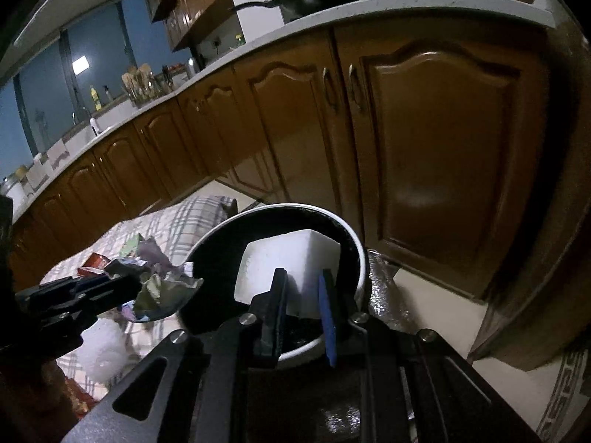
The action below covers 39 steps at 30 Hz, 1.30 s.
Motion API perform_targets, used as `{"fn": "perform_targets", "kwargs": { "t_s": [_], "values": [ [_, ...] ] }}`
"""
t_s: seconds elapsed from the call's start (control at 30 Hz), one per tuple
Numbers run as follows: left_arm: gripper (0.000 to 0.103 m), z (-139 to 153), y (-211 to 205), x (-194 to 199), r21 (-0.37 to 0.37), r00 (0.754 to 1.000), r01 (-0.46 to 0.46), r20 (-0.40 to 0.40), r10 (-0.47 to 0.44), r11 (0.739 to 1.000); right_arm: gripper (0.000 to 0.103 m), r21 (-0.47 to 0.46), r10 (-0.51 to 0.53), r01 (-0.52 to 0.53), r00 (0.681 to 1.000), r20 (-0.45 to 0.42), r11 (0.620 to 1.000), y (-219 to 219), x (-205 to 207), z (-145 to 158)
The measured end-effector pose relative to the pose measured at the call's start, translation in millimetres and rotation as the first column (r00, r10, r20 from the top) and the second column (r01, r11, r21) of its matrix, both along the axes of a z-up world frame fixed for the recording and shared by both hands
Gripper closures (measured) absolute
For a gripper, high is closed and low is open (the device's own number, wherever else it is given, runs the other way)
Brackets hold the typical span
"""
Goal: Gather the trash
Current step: 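Drop foam block into black bin with right tool while left tool drops foil wrapper, then grasp white foam net with right tool while left tool grasps red snack bag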
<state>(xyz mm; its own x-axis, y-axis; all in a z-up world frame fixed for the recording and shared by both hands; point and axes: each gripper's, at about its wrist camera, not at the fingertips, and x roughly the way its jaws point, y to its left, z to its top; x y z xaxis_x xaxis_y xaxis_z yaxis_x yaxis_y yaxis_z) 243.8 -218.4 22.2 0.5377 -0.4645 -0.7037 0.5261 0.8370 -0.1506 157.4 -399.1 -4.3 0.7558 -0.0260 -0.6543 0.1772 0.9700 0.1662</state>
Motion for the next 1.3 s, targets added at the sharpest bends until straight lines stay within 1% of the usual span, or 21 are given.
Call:
{"fn": "perform_targets", "kwargs": {
  "t_s": [0.23,0.27,0.3,0.33,0.37,0.4,0.43,0.5,0.53,0.63,0.7,0.73,0.8,0.87,1.0,1.17,1.3],
  "values": [
    [0.077,-12,-19,26,0.021,1.000,-0.010,-0.021,0.010,1.000,0.085,-0.023,0.010,-0.011,0.999,-0.039,1.000,-5,16,-6],
    [0.073,-15,-21,30,0.026,1.000,-0.014,-0.026,0.015,1.000,0.084,-0.024,0.012,-0.013,0.999,-0.044,1.000,-6,18,-7],
    [0.065,-15,-22,31,0.024,0.999,-0.013,-0.033,0.014,1.000,0.080,-0.021,0.016,-0.017,0.999,-0.049,1.000,-6,20,-7],
    [0.059,-17,-22,33,0.021,0.999,-0.014,-0.041,0.015,1.000,0.079,-0.019,0.020,-0.021,0.998,-0.054,1.000,-7,23,-8],
    [0.048,-18,-22,36,0.017,0.998,-0.020,-0.051,0.021,1.000,0.078,-0.018,0.018,-0.019,0.998,-0.059,1.000,-8,26,-9],
    [0.041,-18,-21,36,0.013,0.998,-0.025,-0.055,0.025,1.000,0.076,-0.012,0.016,-0.017,0.998,-0.067,1.000,-10,29,-10],
    [0.039,-17,-20,36,0.006,0.998,-0.026,-0.058,0.027,1.000,0.073,0.000,0.019,-0.019,0.997,-0.071,1.000,-12,31,-11],
    [0.036,-14,-16,33,-0.001,0.998,-0.025,-0.057,0.025,1.000,0.053,0.021,0.018,-0.016,0.997,-0.069,1.000,-14,31,-10],
    [0.036,-12,-14,31,-0.001,0.998,-0.027,-0.054,0.027,1.000,0.050,0.028,0.016,-0.014,0.998,-0.062,0.999,-15,30,-10],
    [0.031,-2,3,17,-0.023,0.999,-0.031,-0.034,0.030,0.999,0.048,0.053,0.010,-0.008,0.999,-0.042,0.999,-15,22,-6],
    [0.026,4,19,4,-0.042,0.999,-0.038,-0.016,0.037,0.998,0.039,0.079,0.009,-0.007,1.000,-0.022,0.997,-13,15,-3],
    [0.025,6,27,0,-0.048,0.999,-0.039,-0.008,0.038,0.998,0.038,0.086,0.010,-0.010,1.000,-0.007,0.996,-9,9,0],
    [0.024,11,42,-16,-0.057,0.999,-0.050,0.014,0.051,0.997,0.029,0.096,0.018,-0.019,1.000,0.013,0.995,-1,0,2],
    [0.024,13,57,-29,-0.064,0.998,-0.058,0.022,0.059,0.996,0.023,0.113,0.023,-0.027,0.999,0.036,0.993,8,-11,4],
    [0.024,14,86,-52,-0.080,0.997,-0.080,0.018,0.081,0.994,0.022,0.141,0.034,-0.042,0.998,0.058,0.989,27,-28,3],
    [0.023,14,125,-83,-0.082,0.992,-0.124,0.022,0.127,0.989,0.019,0.181,0.054,-0.064,0.997,0.059,0.981,51,-48,-2],
    [0.023,9,158,-104,-0.091,0.984,-0.175,0.001,0.176,0.980,0.017,0.204,0.060,-0.070,0.997,0.055,0.976,65,-60,-7]
  ]
}}
